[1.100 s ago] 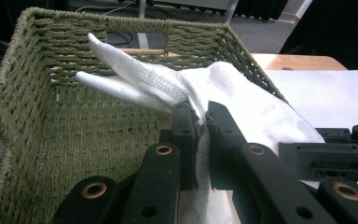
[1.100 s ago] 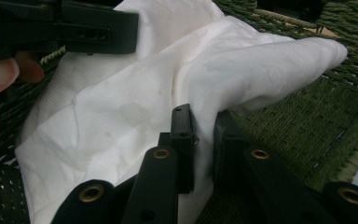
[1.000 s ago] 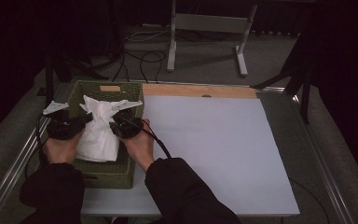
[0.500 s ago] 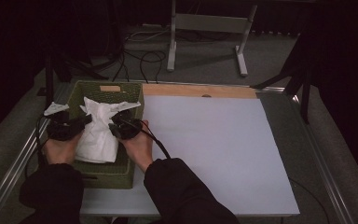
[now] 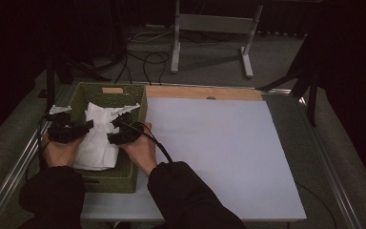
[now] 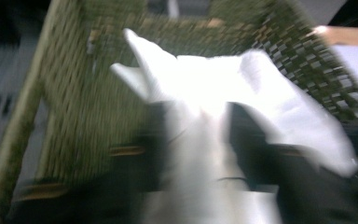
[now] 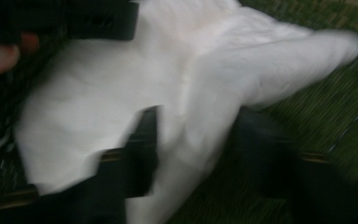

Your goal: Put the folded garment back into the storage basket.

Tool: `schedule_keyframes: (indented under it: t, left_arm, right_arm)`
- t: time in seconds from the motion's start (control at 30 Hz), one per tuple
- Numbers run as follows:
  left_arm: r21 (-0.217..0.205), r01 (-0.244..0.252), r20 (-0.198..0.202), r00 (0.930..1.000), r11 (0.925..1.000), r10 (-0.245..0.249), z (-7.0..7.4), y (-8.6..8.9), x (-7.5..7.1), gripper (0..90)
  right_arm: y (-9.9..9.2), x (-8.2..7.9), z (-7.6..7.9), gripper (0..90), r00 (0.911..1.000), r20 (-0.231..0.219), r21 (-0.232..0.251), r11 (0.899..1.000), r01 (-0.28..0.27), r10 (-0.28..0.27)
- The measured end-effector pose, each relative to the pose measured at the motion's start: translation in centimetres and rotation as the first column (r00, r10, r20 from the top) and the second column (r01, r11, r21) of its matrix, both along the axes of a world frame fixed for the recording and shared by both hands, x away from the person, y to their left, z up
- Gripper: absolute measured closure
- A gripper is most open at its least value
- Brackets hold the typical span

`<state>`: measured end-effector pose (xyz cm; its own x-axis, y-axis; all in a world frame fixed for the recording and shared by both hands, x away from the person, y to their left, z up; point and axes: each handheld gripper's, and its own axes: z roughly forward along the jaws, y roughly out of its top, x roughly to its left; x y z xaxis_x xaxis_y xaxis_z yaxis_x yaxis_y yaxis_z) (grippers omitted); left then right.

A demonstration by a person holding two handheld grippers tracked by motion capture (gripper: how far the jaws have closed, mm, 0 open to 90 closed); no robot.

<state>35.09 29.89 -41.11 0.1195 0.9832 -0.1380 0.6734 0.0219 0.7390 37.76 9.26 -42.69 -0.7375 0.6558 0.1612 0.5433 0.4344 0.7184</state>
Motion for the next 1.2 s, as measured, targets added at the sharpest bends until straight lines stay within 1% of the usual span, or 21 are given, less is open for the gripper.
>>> schedule_keyframes:
  t: [0.03, 0.07, 0.1, 0.17, 0.2, 0.3, 0.43, 0.53, 0.63, 0.73, 0.83, 1.0, 1.2]
  left_arm:
    - [0.002, -0.012, 0.006, 0.9999, 0.9999, 0.012, 0.0, 0.0, -0.1, 23.4]
    - [-0.003, -0.020, 0.016, 0.9997, 0.9998, 0.020, 0.1, 0.1, -0.2, 17.8]
    - [-0.011, -0.024, 0.025, 0.9994, 0.9996, 0.025, 0.2, 0.2, -0.4, 13.9]
    - [-0.023, -0.024, 0.048, 0.9985, 0.9994, 0.025, 0.4, 0.3, -0.6, 10.0]
    - [-0.032, -0.018, 0.057, 0.9982, 0.9993, 0.020, 0.5, 0.3, -0.7, 7.2]
    - [-0.039, 0.005, 0.084, 0.9965, 0.9992, -0.001, 0.9, 0.2, -1.0, 0.8]
    - [-0.028, 0.028, 0.116, 0.9929, 0.9992, -0.024, 1.2, 0.0, -1.4, 0.0]
    - [-0.015, 0.038, 0.151, 0.9880, 0.9992, -0.036, 1.5, -0.3, -1.8, 0.0]
    - [-0.006, 0.057, 0.166, 0.9845, 0.9984, -0.055, 1.7, -0.6, -2.0, 0.0]
    - [0.000, 0.070, 0.175, 0.9821, 0.9975, -0.069, 1.9, -0.8, -2.2, 0.0]
    - [0.002, 0.080, 0.184, 0.9798, 0.9968, -0.079, 2.0, -1.1, -2.4, 0.0]
    - [0.001, 0.103, 0.188, 0.9769, 0.9947, -0.101, 2.2, -1.5, -2.7, 0.0]
    - [0.001, 0.113, 0.205, 0.9724, 0.9936, -0.111, 2.4, -1.7, -3.0, 0.0]
  right_arm:
    - [-0.1, -0.2, 0.1, 21.6, 0.9994, 0.032, -0.029, 1.000, 0.013, -0.012]
    - [-0.2, -0.4, 0.2, 21.1, 0.9982, 0.056, -0.048, 0.999, 0.025, -0.022]
    - [-0.4, -0.4, 0.4, 21.2, 0.9982, 0.057, -0.036, 0.999, 0.021, -0.019]
    - [-0.8, -0.4, 0.6, 19.5, 0.9983, 0.057, -0.026, 1.000, 0.015, -0.013]
    - [-0.9, -0.4, 0.7, 19.0, 0.9982, 0.060, -0.023, 1.000, 0.011, -0.010]
    - [-1.3, -0.3, 0.7, 18.1, 0.9980, 0.062, -0.022, 1.000, 0.005, -0.004]
    - [-1.6, -0.2, 0.5, 16.7, 0.9985, 0.054, -0.012, 1.000, -0.006, 0.007]
    - [-1.6, -0.3, 0.6, 15.5, 0.9985, 0.052, -0.009, 1.000, -0.015, 0.015]
    - [-1.7, -0.3, 0.6, 15.3, 0.9982, 0.057, -0.006, 1.000, -0.021, 0.021]
    - [-1.8, -0.3, 0.7, 15.3, 0.9983, 0.053, -0.001, 1.000, -0.024, 0.024]
    - [-1.9, -0.4, 0.8, 15.3, 0.9979, 0.059, 0.001, 1.000, -0.029, 0.029]
    - [-2.1, -0.5, 1.0, 15.3, 0.9971, 0.064, 0.003, 0.999, -0.042, 0.041]
    - [-2.3, -0.5, 1.1, 15.1, 0.9965, 0.069, 0.004, 0.999, -0.048, 0.047]
